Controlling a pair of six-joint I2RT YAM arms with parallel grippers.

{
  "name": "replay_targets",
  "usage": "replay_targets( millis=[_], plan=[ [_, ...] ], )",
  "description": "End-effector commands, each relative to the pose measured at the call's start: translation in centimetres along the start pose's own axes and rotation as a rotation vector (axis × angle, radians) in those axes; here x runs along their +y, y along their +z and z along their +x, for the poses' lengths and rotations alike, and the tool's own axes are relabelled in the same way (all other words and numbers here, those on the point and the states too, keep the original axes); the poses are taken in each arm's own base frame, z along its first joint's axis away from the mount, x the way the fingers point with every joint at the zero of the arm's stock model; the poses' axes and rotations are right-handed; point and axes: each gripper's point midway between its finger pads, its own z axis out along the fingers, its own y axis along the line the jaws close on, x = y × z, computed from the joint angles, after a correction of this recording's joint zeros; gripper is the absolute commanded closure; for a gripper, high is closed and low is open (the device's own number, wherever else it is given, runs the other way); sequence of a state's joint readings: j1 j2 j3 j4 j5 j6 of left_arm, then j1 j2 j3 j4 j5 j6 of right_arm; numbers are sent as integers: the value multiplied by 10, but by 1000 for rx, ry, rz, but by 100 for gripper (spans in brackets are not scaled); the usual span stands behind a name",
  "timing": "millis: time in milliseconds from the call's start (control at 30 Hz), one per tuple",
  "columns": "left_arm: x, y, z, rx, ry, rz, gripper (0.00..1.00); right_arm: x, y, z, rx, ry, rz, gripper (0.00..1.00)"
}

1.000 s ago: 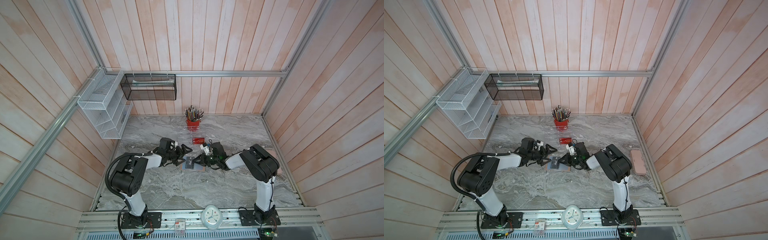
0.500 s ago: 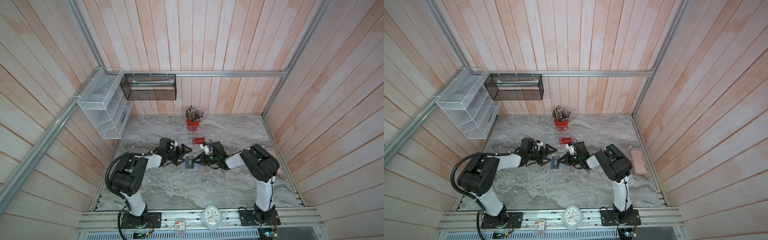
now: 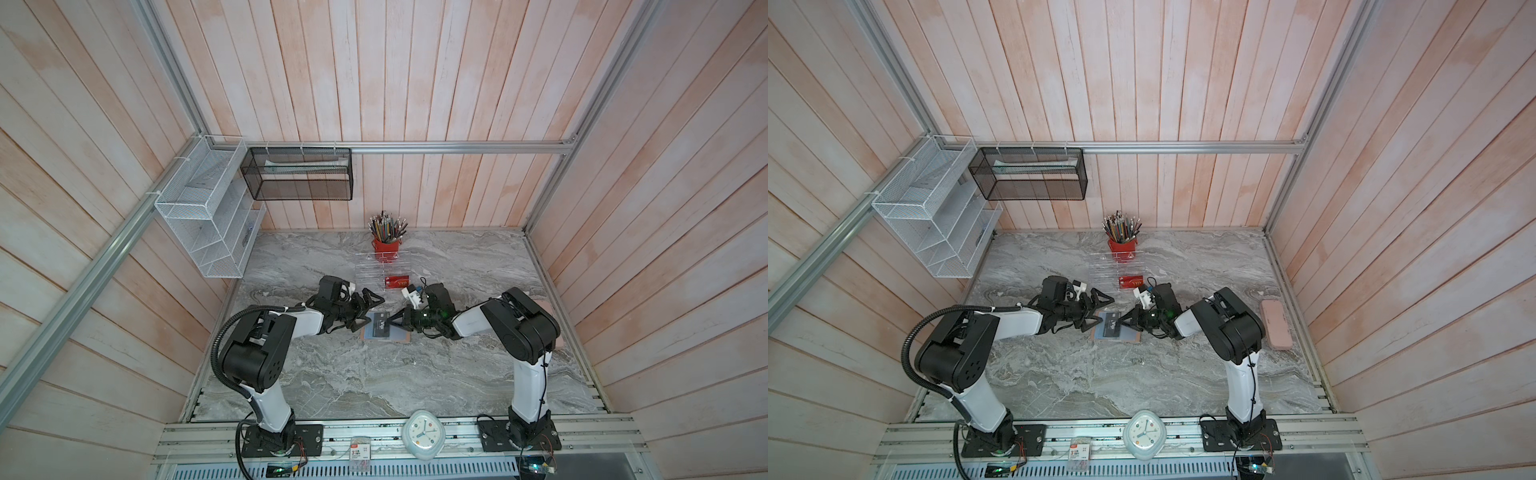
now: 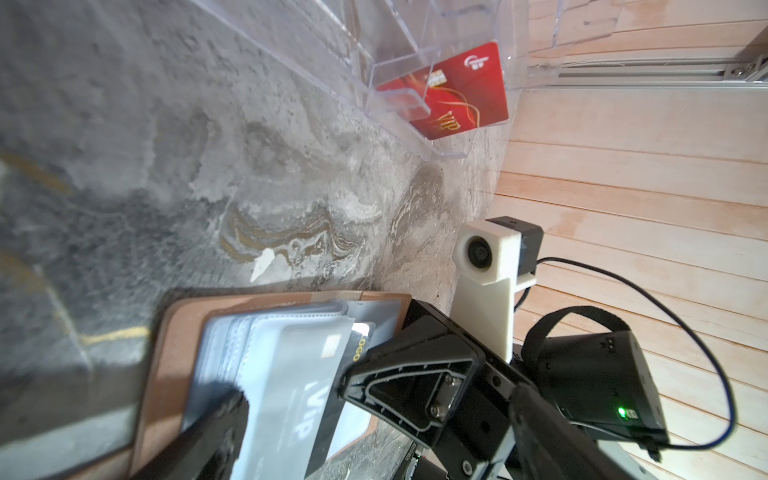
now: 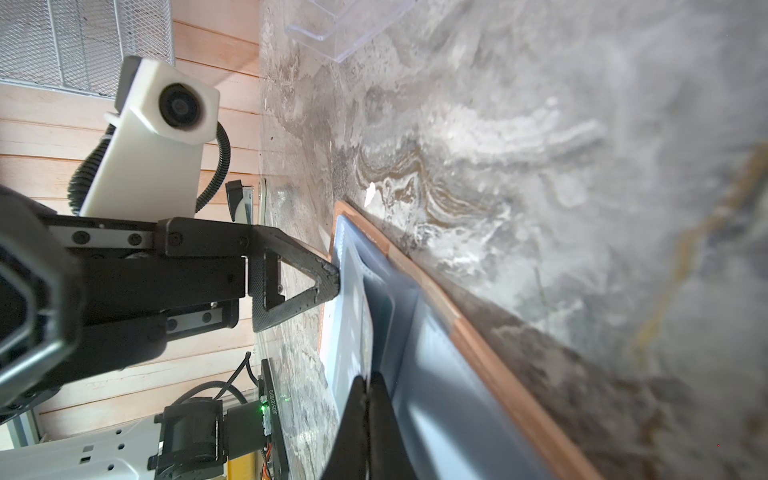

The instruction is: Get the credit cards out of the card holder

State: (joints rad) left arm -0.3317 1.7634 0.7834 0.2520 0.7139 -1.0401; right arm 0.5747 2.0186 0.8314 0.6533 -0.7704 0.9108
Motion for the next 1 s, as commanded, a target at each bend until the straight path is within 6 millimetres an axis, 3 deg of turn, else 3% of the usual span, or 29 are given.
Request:
replay_targets(
  millis=[0,467,967],
  plan=[
    [37,4,6,6,-57,-95,0,-4,-6,5,9,-13,13,100],
    [33,4,5,8,-48,-90,0,-2,-28,5,-5,-54,58,100],
    [6,-1,-2,12,10,-65,0,7,-51,-15,6,-204,257,100]
  ],
)
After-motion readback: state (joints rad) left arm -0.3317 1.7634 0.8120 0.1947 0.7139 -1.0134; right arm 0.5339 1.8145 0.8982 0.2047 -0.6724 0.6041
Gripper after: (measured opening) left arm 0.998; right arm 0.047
